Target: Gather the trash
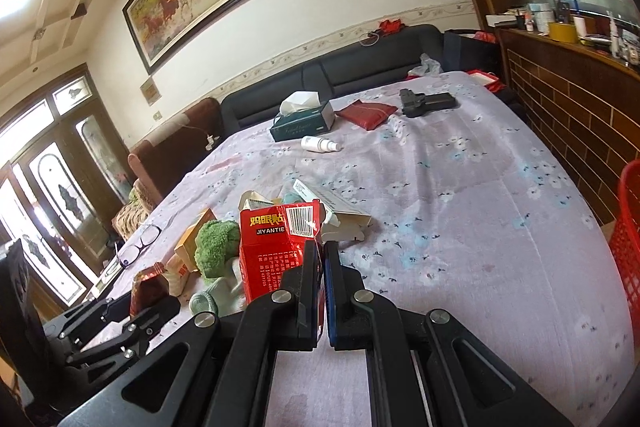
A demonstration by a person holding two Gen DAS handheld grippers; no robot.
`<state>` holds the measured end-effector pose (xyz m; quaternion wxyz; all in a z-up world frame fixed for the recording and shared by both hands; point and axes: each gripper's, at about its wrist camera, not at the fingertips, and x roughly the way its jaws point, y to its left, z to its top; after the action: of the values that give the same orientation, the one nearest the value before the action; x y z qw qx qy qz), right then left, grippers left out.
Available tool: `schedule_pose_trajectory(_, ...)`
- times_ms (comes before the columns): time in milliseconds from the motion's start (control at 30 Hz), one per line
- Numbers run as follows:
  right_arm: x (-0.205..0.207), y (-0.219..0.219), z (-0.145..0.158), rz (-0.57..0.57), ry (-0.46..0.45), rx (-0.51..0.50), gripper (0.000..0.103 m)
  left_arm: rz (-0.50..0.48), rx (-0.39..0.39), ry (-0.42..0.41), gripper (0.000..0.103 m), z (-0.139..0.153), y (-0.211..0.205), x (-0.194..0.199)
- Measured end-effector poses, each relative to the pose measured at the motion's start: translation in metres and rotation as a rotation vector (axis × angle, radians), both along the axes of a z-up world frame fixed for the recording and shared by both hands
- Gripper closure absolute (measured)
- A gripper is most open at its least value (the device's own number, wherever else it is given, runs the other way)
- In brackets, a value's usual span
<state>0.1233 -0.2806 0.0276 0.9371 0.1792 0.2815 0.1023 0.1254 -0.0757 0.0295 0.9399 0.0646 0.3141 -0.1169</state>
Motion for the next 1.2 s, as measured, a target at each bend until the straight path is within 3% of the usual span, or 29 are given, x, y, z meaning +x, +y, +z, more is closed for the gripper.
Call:
schedule_pose_trajectory(300,0.022,-0.003,0.003,0.049,-0.001,-0.057,0.100,0.002,-0.010,0.004,0.067,0.014,-0.008,0.015)
schedule_pose_trajectory(533,0.043,-0.002,-0.005,0.085,0.066,-0.074,0.100,0.088,0.006,0.018,0.067,0.008,0.004,0.013)
schedule_pose_trajectory(967,0.004,-0.005,0.009,-0.087,0.030,-0.064,0.100,0.105,-0.055,0.034,0.067,-0.001,0.072,-0.036)
schedule_pose_trajectory(1200,-0.005,0.021,0.021,-0.100,0.053,-0.084,0.100,0.092,-0.122,0.004,0.067,-0.001,0.100,-0.037)
